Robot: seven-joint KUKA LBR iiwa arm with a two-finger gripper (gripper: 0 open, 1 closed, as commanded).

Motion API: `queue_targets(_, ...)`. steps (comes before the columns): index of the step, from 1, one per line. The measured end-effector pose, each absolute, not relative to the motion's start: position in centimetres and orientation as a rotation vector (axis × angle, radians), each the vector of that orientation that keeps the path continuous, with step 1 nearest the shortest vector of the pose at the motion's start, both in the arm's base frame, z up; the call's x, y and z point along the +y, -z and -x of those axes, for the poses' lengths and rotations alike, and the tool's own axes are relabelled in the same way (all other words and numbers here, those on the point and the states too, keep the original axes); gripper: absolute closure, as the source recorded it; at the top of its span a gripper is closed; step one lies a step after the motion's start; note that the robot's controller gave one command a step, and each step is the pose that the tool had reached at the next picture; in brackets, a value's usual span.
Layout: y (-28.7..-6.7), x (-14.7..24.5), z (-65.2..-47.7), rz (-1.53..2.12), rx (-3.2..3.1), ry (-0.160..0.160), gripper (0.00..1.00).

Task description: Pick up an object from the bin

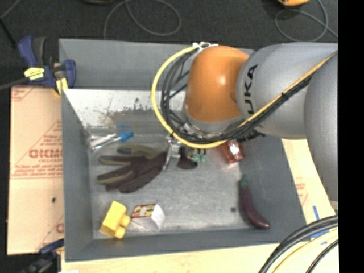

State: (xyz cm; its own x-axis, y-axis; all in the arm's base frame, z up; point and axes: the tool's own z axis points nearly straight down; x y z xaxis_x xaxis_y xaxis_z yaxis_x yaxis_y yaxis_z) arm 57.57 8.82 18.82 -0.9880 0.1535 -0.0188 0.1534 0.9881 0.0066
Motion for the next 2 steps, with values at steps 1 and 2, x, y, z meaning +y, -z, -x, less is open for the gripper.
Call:
queue_targets(1,-18.81,8.81,-57.56,-0.239,3.113,-0.007,1.0)
queue_targets(2,-18.81,8.8,-57.56,-0.239,3.113,-0.007,1.0)
